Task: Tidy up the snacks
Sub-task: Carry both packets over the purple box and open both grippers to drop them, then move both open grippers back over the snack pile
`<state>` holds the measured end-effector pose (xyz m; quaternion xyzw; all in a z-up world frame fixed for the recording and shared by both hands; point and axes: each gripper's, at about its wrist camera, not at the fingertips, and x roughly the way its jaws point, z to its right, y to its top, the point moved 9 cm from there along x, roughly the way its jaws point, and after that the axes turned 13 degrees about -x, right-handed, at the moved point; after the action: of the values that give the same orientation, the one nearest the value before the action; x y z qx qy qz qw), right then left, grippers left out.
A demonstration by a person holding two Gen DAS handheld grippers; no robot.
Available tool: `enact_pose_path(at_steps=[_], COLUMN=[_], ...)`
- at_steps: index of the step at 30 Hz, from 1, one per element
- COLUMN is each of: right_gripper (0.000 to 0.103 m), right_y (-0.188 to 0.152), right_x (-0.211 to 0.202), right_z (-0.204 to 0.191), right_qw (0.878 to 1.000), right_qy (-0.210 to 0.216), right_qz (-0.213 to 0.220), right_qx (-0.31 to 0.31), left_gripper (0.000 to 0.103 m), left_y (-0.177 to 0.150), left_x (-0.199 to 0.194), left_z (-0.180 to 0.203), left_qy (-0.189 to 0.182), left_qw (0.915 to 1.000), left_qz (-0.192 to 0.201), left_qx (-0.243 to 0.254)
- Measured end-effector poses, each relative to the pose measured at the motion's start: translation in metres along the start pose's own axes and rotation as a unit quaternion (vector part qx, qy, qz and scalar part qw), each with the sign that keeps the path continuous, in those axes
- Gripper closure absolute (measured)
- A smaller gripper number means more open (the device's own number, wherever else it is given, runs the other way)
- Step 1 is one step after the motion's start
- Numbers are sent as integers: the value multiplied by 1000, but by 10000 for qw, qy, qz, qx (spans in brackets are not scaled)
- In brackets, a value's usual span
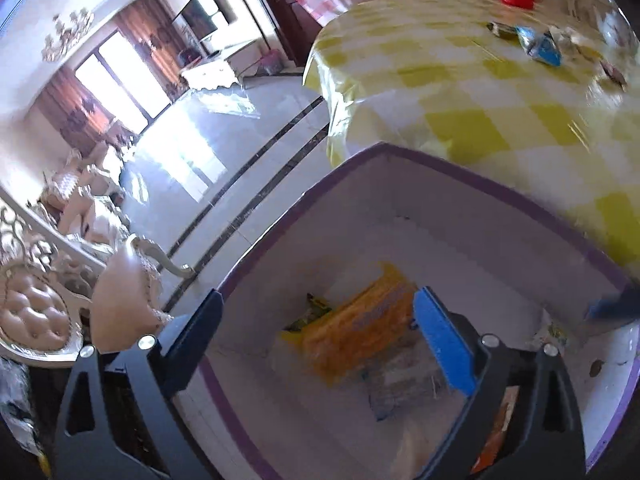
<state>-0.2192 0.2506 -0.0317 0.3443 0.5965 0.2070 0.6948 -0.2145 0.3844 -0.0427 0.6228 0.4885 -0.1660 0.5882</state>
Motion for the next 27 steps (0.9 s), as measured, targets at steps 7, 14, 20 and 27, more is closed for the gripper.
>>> enact_pose_path(at_steps=[7,14,20,27], right_gripper=[32,23,15,15], right_y=[-35,-76,-126,-189], right_x=[-32,-88,-146,-190], right_z=[77,161,220,291], right_qw=[9933,9727,9382,9112], right_qy=[-504,-1147,-2106,-2778], right_qz=[73,428,774,294], right_qx=[1038,1973,2635,3028], left_gripper=[5,2,2,2], left_y=[11,58,105,153], left_x=[-5,-39,-45,-20], left_z=[26,100,194,300], left_qy=[-189,-1730,-2612,-2418], left_qw=[9996,9836,9637,9694], left_qz=[190,415,181,374], left_qx=[74,-297,-526,222])
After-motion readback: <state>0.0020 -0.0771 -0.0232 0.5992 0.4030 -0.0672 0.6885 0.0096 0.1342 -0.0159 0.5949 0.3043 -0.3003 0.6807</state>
